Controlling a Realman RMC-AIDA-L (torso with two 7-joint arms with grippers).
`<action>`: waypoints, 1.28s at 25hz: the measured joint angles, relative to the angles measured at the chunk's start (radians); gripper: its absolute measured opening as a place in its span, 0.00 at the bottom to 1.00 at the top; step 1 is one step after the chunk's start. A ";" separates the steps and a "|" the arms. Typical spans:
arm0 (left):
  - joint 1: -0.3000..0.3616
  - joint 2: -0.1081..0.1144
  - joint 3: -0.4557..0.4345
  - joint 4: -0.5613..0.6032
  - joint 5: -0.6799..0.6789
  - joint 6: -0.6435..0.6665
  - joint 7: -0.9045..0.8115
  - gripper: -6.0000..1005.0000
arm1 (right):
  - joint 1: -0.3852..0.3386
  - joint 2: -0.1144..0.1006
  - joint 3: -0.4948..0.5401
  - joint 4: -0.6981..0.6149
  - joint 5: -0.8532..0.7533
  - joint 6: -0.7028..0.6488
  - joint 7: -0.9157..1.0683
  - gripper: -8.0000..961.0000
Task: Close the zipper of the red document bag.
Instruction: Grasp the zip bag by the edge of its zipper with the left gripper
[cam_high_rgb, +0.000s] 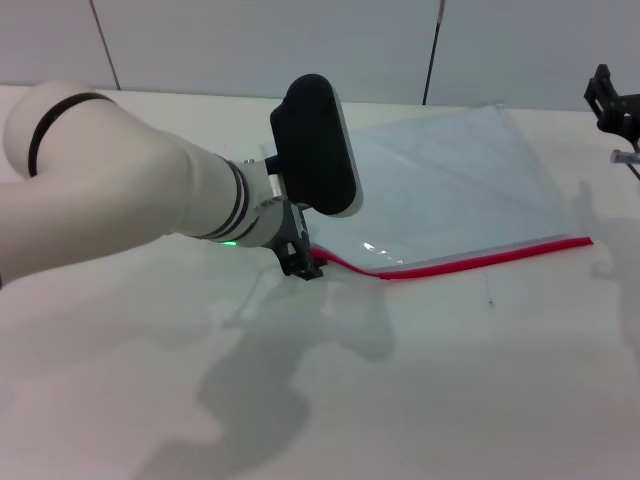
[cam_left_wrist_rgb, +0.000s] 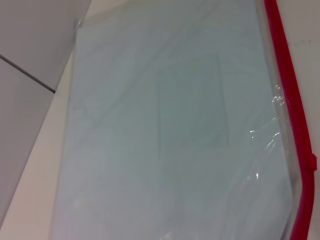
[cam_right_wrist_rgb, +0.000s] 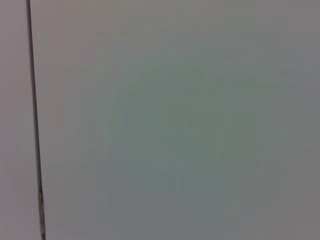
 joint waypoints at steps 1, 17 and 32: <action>0.000 0.000 0.000 -0.006 -0.003 -0.006 0.000 0.75 | 0.000 0.000 0.000 0.000 0.000 0.000 0.000 0.76; -0.009 -0.002 0.033 -0.060 -0.038 -0.090 -0.012 0.55 | 0.002 0.002 0.000 0.006 0.002 0.000 0.000 0.75; 0.008 -0.002 0.041 -0.057 -0.022 -0.163 -0.076 0.13 | 0.003 -0.003 0.009 -0.015 -0.002 0.077 -0.004 0.74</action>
